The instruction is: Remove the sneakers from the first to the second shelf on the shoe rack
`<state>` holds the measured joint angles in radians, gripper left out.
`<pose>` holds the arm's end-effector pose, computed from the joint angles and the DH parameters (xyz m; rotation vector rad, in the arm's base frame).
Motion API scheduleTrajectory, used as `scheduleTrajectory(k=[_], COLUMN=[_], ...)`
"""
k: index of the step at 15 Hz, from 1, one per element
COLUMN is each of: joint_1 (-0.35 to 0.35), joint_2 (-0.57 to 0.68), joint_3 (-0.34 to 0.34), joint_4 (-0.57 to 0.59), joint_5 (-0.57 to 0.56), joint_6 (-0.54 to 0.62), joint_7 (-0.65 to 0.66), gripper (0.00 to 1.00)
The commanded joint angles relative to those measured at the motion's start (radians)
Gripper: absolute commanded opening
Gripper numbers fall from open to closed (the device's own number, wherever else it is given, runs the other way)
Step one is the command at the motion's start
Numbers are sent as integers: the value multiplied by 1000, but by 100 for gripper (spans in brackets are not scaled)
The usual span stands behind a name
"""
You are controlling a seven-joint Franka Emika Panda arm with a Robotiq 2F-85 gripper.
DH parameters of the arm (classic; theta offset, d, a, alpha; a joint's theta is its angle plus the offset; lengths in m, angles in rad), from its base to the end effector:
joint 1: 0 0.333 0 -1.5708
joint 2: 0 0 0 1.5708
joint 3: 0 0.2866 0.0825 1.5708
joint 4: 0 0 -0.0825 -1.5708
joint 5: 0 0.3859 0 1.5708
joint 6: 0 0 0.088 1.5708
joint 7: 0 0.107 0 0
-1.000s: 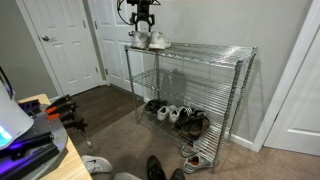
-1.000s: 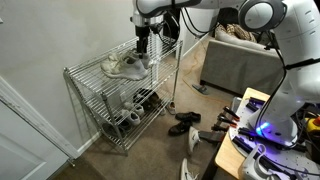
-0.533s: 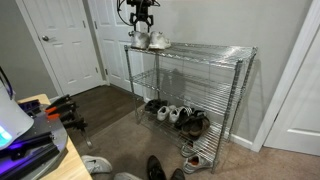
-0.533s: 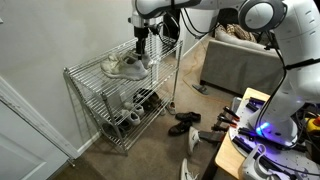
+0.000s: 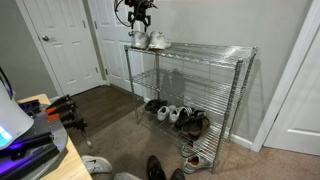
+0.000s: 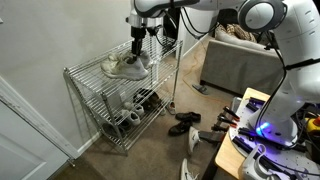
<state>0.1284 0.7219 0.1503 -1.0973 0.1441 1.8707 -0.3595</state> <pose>0.7161 0.1827 0.3821 -2.7927 -0.8022 -0.1008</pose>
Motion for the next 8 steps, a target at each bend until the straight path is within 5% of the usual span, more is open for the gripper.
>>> scheduleTrajectory(k=[1,8], joint_1=[18,74], joint_2=[2,3], joint_3=[-3,-66], joint_4=[-22,-84], joint_5=[0,-59], joint_6=[122,343], joint_7=[22,69], gripper=[100,100])
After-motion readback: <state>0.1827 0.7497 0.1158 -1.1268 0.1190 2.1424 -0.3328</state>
